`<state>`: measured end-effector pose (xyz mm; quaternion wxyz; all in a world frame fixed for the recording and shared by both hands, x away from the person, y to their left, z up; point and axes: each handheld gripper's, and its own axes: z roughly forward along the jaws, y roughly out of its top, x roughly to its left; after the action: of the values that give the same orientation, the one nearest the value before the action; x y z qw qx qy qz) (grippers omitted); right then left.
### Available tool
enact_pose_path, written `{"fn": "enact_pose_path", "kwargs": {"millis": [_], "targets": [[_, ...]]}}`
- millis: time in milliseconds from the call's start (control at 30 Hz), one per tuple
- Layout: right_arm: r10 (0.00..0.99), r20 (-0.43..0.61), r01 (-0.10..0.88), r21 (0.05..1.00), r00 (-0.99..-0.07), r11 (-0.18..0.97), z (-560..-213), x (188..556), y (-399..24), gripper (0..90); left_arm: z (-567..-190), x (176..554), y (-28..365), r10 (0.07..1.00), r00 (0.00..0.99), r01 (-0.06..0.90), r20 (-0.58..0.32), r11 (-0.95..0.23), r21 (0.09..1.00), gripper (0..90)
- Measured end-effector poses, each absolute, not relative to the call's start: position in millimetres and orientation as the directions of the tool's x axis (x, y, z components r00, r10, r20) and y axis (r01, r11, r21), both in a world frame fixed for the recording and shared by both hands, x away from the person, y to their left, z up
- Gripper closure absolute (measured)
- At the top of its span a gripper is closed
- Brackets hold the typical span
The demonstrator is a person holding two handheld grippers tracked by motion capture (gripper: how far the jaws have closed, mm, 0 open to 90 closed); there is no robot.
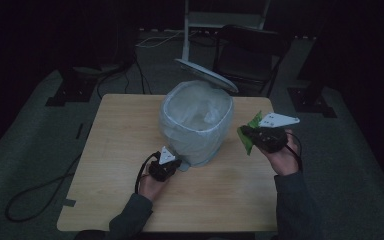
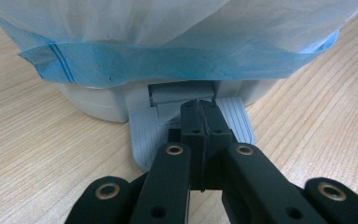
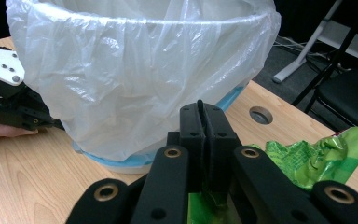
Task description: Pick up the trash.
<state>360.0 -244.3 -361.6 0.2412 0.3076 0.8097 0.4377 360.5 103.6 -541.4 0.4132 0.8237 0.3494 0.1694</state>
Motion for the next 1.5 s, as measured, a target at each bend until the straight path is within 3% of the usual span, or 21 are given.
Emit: {"fn": "enact_pose_path", "kwargs": {"millis": [1500], "targets": [[0.663,-0.178,0.196,0.872,-0.727,0.449,-317,340,-230,87.2,-542,360,103,0.716,0.698,0.434,-0.007,-0.415,0.800,90.0]]}}
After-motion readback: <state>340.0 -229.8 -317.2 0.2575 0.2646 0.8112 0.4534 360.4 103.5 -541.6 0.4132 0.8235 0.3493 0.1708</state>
